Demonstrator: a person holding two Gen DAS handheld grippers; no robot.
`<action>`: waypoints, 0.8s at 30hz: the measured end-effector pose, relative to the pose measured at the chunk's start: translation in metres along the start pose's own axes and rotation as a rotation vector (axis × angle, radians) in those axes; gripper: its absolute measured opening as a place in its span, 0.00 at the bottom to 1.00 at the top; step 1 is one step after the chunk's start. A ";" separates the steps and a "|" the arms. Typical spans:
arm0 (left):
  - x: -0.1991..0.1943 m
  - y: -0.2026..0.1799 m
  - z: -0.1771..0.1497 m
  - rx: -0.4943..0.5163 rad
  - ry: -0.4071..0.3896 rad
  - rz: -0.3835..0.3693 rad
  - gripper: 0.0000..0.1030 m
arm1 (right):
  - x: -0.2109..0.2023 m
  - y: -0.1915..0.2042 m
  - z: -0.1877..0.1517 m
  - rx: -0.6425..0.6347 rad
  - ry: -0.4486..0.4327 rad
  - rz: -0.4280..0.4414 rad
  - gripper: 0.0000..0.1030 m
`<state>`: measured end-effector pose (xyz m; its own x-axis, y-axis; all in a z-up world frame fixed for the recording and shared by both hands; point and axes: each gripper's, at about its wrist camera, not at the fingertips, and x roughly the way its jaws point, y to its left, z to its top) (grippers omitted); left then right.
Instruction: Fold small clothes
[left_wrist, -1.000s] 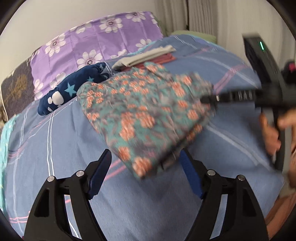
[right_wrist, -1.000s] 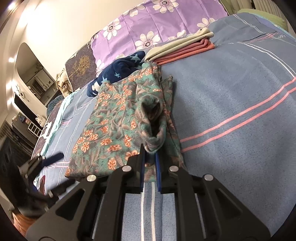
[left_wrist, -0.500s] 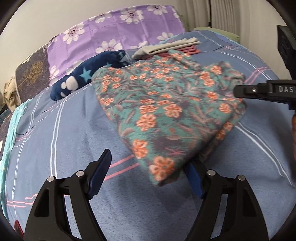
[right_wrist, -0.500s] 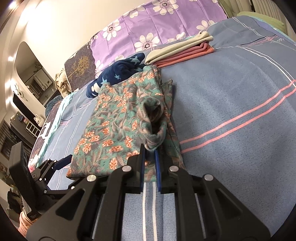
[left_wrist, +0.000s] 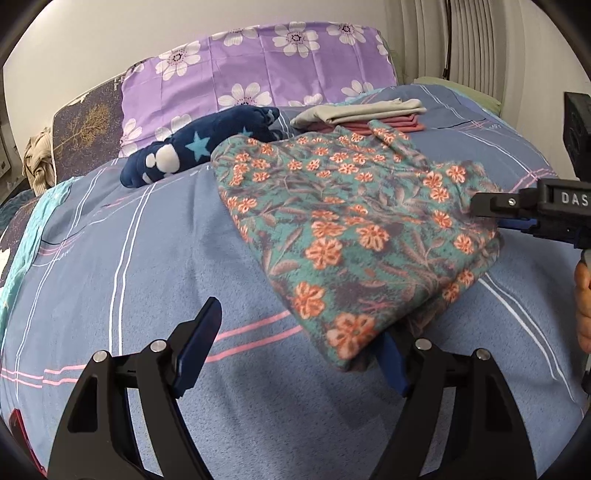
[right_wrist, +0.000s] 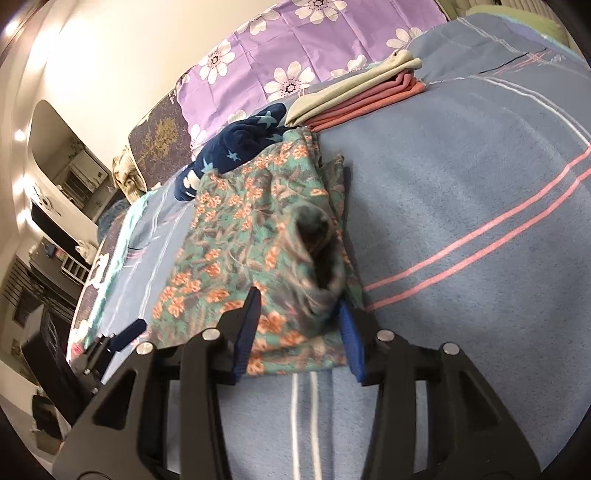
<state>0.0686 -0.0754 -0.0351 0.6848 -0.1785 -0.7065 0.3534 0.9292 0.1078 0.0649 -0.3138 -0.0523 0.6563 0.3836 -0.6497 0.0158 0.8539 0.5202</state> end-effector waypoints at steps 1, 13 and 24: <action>0.000 0.000 0.000 0.003 -0.006 0.009 0.75 | 0.000 0.000 0.001 0.001 -0.001 -0.009 0.21; -0.004 0.006 -0.022 0.090 0.011 0.137 0.70 | 0.003 -0.034 -0.015 0.148 0.066 0.024 0.07; -0.044 0.016 -0.013 -0.004 0.025 -0.186 0.23 | -0.042 0.006 -0.002 -0.097 -0.101 -0.055 0.24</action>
<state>0.0358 -0.0483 -0.0116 0.5918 -0.3390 -0.7313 0.4699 0.8822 -0.0287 0.0361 -0.3241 -0.0235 0.7290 0.3022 -0.6142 -0.0160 0.9045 0.4261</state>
